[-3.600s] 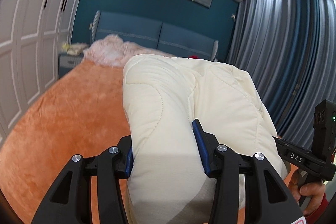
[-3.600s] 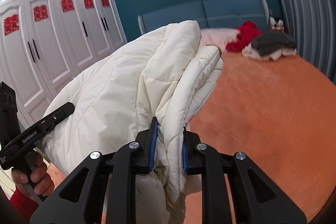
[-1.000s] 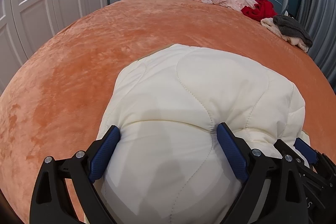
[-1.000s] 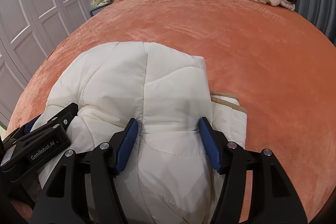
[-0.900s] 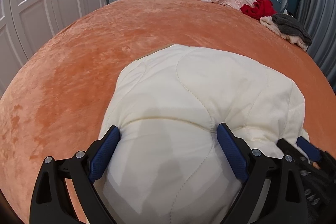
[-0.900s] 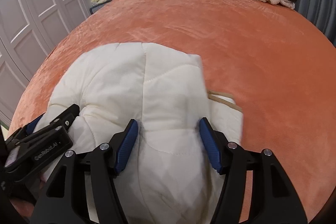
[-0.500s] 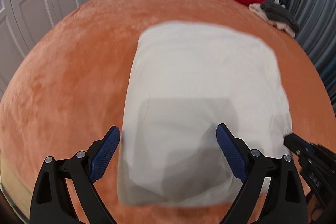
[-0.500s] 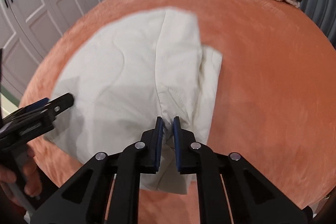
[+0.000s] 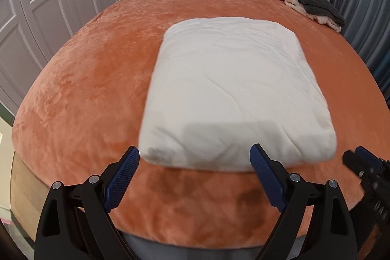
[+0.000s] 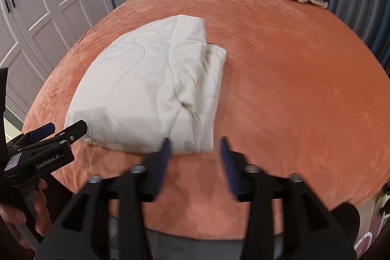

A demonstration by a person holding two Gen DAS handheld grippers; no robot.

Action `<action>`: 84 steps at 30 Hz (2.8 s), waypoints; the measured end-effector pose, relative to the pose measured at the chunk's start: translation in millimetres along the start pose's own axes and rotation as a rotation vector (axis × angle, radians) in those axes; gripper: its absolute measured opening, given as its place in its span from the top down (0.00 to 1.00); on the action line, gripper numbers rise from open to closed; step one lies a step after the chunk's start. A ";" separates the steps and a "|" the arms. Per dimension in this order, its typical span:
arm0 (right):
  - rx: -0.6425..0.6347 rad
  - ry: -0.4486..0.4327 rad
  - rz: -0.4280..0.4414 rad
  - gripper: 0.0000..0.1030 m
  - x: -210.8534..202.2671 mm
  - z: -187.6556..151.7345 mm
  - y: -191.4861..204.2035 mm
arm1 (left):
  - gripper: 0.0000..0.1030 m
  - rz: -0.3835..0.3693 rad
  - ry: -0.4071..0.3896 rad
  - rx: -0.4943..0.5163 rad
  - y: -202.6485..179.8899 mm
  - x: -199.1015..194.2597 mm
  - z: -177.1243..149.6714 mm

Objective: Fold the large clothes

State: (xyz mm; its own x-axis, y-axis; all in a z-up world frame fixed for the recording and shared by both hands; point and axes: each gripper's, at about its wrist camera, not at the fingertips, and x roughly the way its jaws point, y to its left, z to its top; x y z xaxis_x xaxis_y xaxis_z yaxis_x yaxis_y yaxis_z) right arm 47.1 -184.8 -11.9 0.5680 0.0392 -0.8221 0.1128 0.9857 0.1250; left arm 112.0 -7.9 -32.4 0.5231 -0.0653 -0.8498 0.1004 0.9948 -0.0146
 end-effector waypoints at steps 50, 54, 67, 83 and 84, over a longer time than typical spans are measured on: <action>0.009 -0.085 -0.087 0.27 -47.3 -61.2 8.3 | 0.15 0.138 -0.086 0.044 -42.0 -52.1 -67.0; 0.010 -0.084 -0.086 0.27 -47.7 -61.7 8.2 | 0.15 0.141 -0.087 0.046 -42.4 -52.4 -67.0; 0.008 -0.084 -0.086 0.27 -47.5 -60.9 6.9 | 0.15 0.140 -0.086 0.045 -41.7 -52.3 -66.7; 0.008 -0.085 -0.086 0.27 -47.5 -60.6 7.1 | 0.15 0.142 -0.088 0.043 -38.8 -51.9 -67.0; 0.008 -0.085 -0.086 0.27 -47.4 -60.4 6.8 | 0.15 0.143 -0.088 0.041 -37.8 -52.1 -67.4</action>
State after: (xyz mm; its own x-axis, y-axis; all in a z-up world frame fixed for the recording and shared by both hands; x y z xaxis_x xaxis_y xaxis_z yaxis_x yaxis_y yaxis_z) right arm -28.3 -170.0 -5.6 0.6227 -0.0598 -0.7802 0.1701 0.9836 0.0604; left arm 23.9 -36.9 -23.1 0.6067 0.0686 -0.7920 0.0533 0.9905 0.1266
